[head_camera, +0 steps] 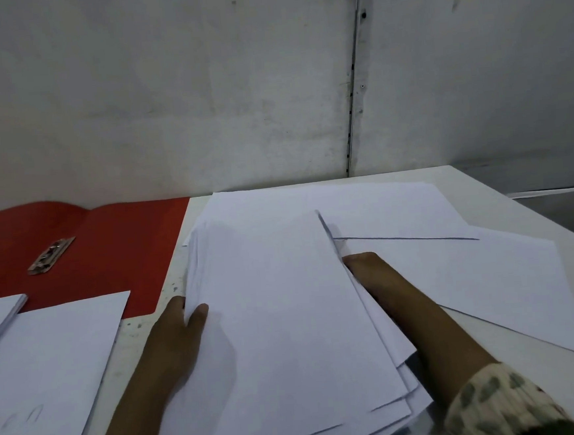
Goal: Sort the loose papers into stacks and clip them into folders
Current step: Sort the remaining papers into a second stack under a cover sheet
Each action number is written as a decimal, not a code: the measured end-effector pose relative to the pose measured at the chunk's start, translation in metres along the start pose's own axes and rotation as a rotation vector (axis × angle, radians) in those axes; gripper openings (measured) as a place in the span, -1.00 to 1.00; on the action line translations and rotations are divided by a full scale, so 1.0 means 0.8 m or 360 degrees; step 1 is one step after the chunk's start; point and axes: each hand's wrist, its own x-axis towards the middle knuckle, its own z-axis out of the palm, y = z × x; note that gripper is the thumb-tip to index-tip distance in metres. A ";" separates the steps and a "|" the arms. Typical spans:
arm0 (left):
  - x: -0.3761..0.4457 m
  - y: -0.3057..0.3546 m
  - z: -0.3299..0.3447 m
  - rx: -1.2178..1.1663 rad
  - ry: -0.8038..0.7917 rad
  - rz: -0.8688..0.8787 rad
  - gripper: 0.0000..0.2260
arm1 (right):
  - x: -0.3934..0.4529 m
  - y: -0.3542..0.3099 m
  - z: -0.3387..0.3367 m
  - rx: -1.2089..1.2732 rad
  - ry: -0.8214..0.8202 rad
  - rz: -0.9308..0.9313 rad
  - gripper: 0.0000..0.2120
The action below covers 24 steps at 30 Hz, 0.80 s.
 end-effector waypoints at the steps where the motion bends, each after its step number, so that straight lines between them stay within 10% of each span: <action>1: 0.000 0.001 0.000 -0.0058 -0.0026 -0.0014 -0.52 | 0.000 0.000 -0.001 -0.0003 -0.0043 0.0028 -0.77; 8: -0.006 -0.001 -0.007 -0.0201 -0.0193 0.0007 -0.51 | -0.004 0.002 0.001 0.0052 -0.0174 -0.0018 -0.81; 14: -0.008 -0.001 -0.010 -0.0186 -0.0114 0.0062 -0.46 | 0.014 0.012 -0.012 0.0025 0.0456 -0.0282 -0.84; 19: -0.006 0.001 -0.009 -0.0081 -0.0042 0.0158 -0.50 | 0.030 0.016 -0.026 -0.1153 0.0660 -0.0217 -0.55; 24: -0.006 0.006 -0.010 0.0104 0.0006 0.0241 -0.42 | 0.053 0.017 -0.022 -0.1348 0.0440 -0.0163 -0.44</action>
